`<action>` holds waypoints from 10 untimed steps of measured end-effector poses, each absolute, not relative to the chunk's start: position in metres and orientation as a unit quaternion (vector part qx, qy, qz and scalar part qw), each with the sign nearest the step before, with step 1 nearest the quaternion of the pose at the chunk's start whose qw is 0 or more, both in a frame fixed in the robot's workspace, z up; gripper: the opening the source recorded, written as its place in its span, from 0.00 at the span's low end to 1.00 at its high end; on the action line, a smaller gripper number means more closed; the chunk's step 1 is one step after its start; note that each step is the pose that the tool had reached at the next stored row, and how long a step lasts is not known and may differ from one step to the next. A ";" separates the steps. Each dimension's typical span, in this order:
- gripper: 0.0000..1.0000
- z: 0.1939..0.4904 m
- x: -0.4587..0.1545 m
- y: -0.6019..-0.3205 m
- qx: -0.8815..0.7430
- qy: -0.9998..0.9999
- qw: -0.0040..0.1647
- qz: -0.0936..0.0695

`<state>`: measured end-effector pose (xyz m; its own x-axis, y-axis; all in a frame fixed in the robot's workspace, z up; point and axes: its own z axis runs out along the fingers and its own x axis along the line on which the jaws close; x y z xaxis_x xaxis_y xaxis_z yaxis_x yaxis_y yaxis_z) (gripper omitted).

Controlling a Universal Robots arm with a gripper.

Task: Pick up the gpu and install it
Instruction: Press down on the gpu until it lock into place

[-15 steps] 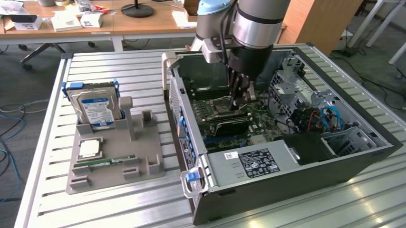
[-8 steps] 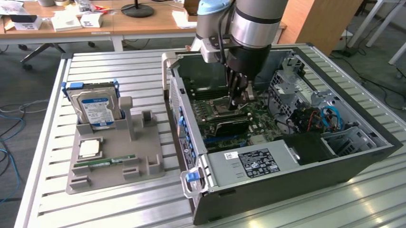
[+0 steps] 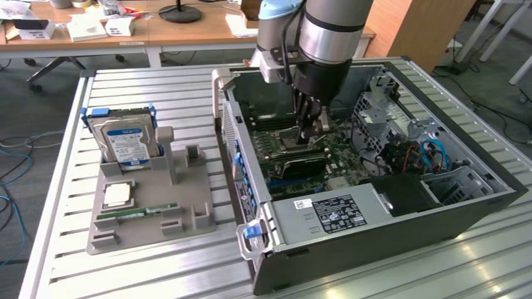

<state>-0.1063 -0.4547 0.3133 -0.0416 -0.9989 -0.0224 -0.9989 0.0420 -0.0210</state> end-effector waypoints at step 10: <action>0.11 0.304 -0.107 -0.455 -0.692 0.722 0.015 0.000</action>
